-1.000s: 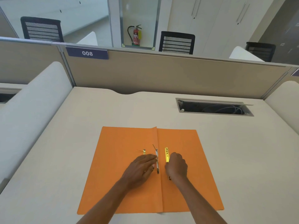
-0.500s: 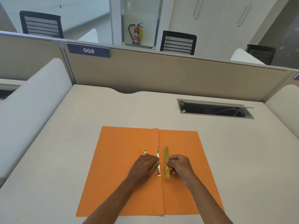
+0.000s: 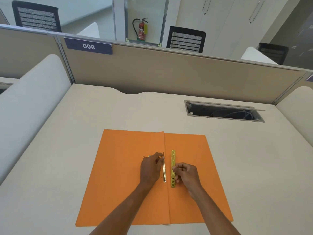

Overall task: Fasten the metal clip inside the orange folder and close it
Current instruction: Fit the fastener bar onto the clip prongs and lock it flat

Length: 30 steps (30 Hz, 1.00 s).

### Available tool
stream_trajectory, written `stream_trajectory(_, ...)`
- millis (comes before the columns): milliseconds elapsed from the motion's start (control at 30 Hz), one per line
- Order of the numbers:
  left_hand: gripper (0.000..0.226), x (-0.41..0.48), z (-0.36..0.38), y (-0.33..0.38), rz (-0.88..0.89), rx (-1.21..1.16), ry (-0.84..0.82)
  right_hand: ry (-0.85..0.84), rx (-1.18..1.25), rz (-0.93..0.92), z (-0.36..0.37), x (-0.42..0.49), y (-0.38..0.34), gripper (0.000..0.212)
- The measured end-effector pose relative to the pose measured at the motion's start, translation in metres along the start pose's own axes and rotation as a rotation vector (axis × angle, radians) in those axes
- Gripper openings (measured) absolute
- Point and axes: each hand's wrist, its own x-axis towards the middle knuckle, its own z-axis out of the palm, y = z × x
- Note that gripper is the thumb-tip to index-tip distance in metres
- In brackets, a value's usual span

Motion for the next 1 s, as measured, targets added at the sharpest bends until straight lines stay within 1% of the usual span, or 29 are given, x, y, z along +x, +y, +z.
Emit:
stream_trajectory(233, 0.012, -0.003, 0.008, -0.004, 0.089, 0.105, 0.062, -0.059, 0.051, -0.022, -0.003, 0.001, -0.013, 0.008)
stream_trajectory(367, 0.014, -0.003, 0.007, -0.003, 0.13, 0.133, 0.063, -0.139, 0.092, -0.063, 0.002, -0.002, -0.021, 0.007)
stream_trajectory(467, 0.015, -0.003, 0.006, -0.003, 0.138, 0.144, 0.054, -0.166, 0.089, -0.081, 0.004, -0.003, -0.024, 0.007)
stream_trajectory(733, 0.015, -0.004, 0.006, -0.003, 0.143, 0.168, 0.066, -0.179, 0.041, -0.063, 0.004, -0.003, -0.019, 0.011)
stream_trajectory(1000, 0.015, -0.003, 0.007, -0.004, 0.13, 0.165, 0.051, -0.176, 0.015, -0.042, 0.004, 0.002, -0.021, 0.007)
